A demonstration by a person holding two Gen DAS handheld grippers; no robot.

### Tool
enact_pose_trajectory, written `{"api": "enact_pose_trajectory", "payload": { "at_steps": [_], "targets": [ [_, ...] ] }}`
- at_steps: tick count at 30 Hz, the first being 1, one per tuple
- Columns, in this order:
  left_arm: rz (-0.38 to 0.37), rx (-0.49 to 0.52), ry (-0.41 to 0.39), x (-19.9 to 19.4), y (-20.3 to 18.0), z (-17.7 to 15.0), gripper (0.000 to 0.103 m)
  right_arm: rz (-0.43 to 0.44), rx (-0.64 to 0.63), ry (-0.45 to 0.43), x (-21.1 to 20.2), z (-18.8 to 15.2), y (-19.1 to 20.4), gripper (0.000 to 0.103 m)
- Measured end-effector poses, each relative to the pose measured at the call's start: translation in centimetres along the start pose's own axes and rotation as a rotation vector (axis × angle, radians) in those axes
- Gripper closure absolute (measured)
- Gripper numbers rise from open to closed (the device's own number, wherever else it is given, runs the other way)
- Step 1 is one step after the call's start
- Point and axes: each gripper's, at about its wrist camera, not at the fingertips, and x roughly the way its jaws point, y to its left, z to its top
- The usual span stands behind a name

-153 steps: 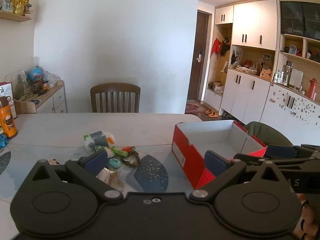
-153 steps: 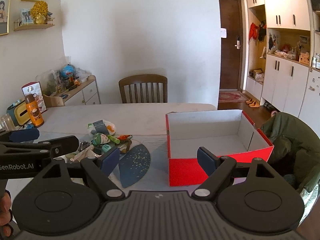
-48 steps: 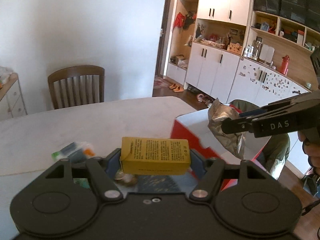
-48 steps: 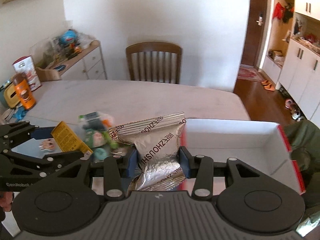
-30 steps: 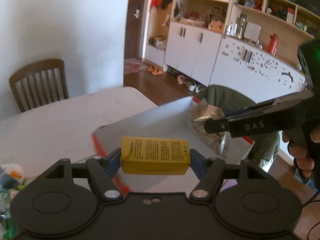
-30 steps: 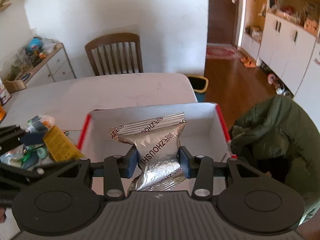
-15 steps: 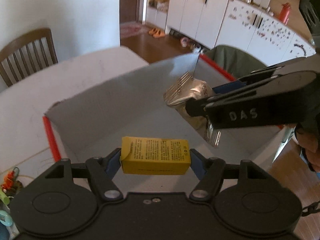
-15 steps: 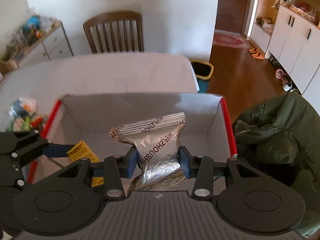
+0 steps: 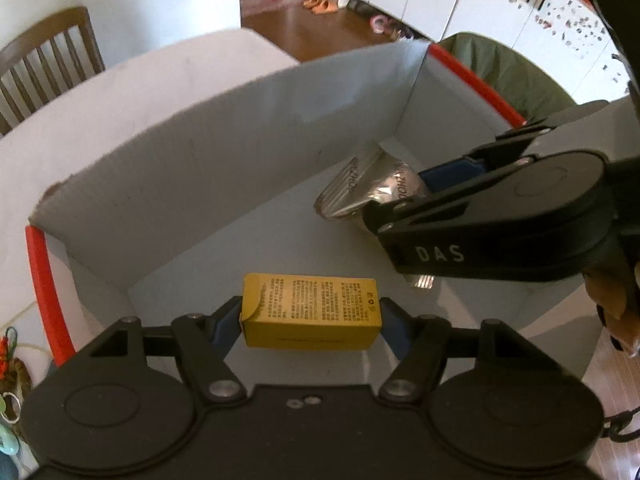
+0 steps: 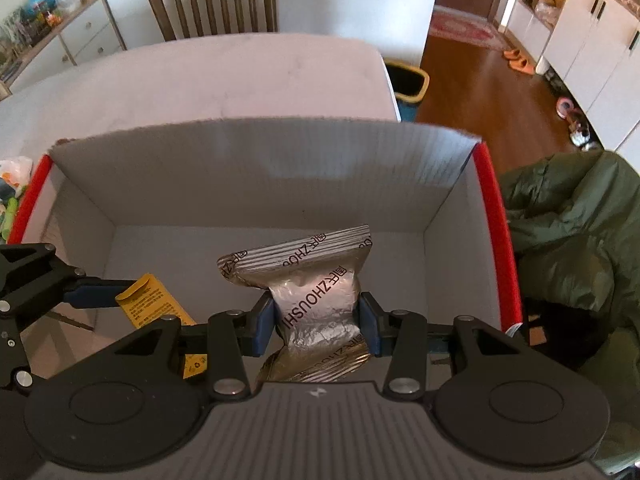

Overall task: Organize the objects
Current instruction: 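Open both grippers to drop the yellow box and silver bag inside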

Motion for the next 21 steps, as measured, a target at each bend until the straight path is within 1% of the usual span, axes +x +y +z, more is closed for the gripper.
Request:
{"api": "enact_pose_trajectory", "payload": {
  "at_steps": [8, 12, 15, 17, 19, 21],
  "targets": [
    [-0.010, -0.055, 0.081, 1.1, 1.1, -0.1, 0.032, -0.004, -0.004, 0.005, 0.5, -0.6, -0.1, 0.058],
    [-0.004, -0.044, 0.095, 1.2, 1.0, -0.2, 0.032, -0.004, -0.001, 0.002, 0.5, -0.2, -0.1, 0.058],
    [-0.004, -0.039, 0.089, 1.0, 1.0, -0.4, 0.031, -0.006, 0.006, -0.009, 0.4, 0.1, -0.1, 0.057],
    [-0.008, -0.042, 0.070, 0.5, 1.1, -0.6, 0.030, 0.001, 0.014, -0.017, 0.1, 0.2, -0.3, 0.052],
    [-0.001, -0.048, 0.050, 0.1, 1.2, -0.8, 0.024, 0.001, 0.014, -0.030, -0.2, 0.1, -0.3, 0.047],
    [-0.003, -0.052, 0.033, -0.4, 1.3, -1.1, 0.023, -0.002, 0.015, -0.039, -0.7, 0.0, -0.4, 0.047]
  ]
}}
